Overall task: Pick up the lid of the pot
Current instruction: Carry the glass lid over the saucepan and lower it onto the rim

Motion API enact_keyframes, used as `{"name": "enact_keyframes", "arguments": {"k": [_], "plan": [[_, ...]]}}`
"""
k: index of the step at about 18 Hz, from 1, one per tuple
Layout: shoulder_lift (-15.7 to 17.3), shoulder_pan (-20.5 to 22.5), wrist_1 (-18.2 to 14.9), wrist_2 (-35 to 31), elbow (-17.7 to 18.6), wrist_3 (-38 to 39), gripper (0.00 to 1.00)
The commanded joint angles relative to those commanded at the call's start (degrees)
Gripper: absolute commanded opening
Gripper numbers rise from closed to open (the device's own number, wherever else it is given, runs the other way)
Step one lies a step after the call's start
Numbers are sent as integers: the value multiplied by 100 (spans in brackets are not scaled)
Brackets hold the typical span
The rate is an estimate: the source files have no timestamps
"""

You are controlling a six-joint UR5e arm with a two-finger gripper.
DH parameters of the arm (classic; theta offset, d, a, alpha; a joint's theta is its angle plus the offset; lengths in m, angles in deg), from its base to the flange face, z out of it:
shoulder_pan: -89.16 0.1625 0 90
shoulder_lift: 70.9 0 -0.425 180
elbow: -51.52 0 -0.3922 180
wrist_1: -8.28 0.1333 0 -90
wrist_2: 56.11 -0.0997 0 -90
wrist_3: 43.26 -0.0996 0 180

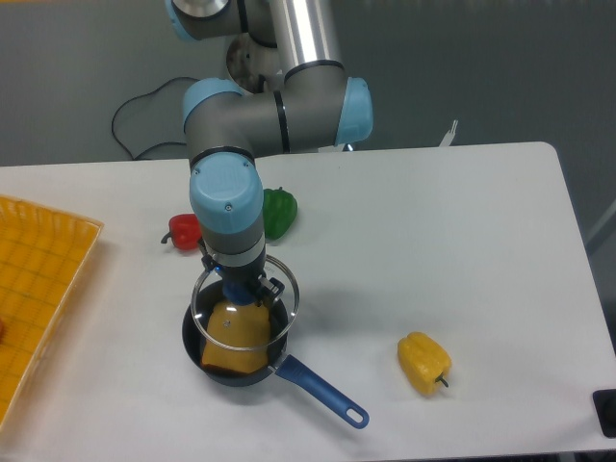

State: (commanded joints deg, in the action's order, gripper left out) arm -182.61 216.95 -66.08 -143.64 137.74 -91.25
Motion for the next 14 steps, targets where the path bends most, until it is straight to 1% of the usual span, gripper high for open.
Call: {"name": "enact_keyframes", "arguments": {"k": [7,9,14], "plan": [[44,26,-26,-9,-9,-61,42],[131,53,-35,-18,26,-79,42],[123,53,-9,-9,35,-79,42]]}}
